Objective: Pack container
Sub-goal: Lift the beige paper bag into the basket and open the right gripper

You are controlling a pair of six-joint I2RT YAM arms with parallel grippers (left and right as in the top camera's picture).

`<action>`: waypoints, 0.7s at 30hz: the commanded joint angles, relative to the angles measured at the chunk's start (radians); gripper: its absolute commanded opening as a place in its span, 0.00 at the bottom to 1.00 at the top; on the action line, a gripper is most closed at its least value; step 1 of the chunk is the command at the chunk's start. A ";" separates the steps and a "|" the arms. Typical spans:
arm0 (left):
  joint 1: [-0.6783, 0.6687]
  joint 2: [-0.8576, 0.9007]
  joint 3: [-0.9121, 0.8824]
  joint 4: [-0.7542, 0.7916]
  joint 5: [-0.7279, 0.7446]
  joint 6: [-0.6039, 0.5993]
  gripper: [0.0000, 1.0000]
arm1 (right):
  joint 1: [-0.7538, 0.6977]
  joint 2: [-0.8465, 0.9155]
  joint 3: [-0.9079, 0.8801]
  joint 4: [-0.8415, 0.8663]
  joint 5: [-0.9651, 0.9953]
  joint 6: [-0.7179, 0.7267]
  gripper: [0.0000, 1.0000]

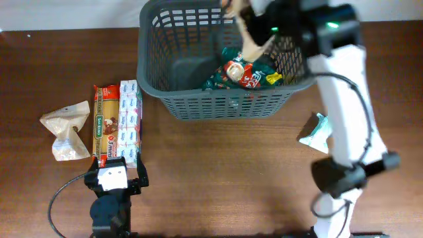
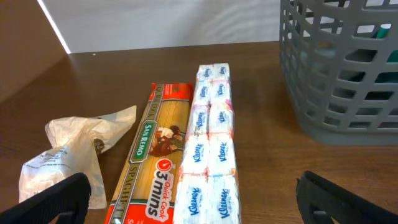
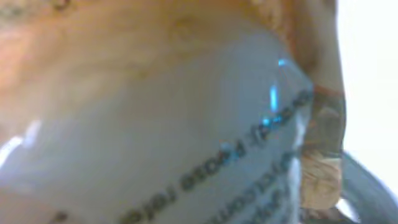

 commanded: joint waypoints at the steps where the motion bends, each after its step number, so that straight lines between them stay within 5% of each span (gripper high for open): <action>1: -0.002 -0.005 -0.004 -0.001 -0.007 -0.006 0.99 | 0.047 0.081 0.000 0.019 0.012 -0.052 0.04; 12: -0.002 -0.005 -0.004 -0.001 -0.007 -0.006 0.99 | 0.154 0.279 0.000 0.011 0.013 -0.050 0.08; 13: -0.002 -0.005 -0.004 -0.001 -0.007 -0.006 0.99 | 0.160 0.285 0.000 0.011 0.014 -0.043 0.56; 14: -0.002 -0.005 -0.004 -0.001 -0.007 -0.006 0.99 | 0.163 0.285 0.000 0.012 0.014 -0.035 0.83; 15: -0.002 -0.005 -0.004 -0.001 -0.007 -0.006 0.99 | 0.165 0.285 0.000 0.012 0.023 -0.027 0.87; 21: -0.002 -0.005 -0.004 -0.001 -0.007 -0.006 0.99 | 0.143 0.193 0.006 -0.014 0.239 0.046 0.72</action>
